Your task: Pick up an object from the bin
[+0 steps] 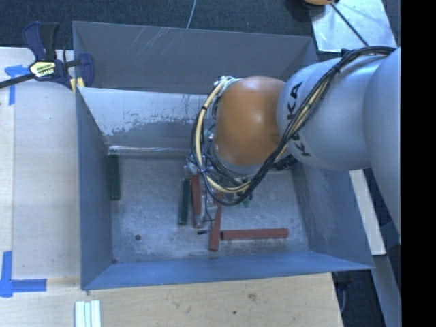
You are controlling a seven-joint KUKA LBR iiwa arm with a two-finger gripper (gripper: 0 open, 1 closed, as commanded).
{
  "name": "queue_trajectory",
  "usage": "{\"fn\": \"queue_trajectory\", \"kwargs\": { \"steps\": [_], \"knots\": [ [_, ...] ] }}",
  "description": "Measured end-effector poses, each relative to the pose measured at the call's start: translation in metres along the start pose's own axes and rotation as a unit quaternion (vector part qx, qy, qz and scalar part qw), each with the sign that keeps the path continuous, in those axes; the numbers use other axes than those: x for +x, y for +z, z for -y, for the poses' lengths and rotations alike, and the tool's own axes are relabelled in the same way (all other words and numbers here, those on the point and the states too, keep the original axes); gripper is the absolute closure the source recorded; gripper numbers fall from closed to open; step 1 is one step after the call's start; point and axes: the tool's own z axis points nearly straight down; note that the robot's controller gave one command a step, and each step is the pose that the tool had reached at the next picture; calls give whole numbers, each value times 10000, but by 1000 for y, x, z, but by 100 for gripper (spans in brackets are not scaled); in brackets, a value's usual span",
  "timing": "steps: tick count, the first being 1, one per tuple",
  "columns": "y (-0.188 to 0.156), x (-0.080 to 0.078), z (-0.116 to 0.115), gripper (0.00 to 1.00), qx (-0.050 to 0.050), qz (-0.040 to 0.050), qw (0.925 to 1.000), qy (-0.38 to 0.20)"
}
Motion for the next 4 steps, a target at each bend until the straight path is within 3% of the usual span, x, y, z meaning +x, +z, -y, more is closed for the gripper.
{"fn": "queue_trajectory", "kwargs": {
  "steps": [1, 2, 3, 4],
  "knots": [
    [45, 45, 3, 100, -9, 71, 9911, -1330],
    [49, 50, 4, 0, -8, -13, 9911, -1334],
    [49, 50, 4, 0, -8, -14, 9911, -1335],
    [10, 5, 46, 0, -13, -24, 9782, -2077]
  ]
}}
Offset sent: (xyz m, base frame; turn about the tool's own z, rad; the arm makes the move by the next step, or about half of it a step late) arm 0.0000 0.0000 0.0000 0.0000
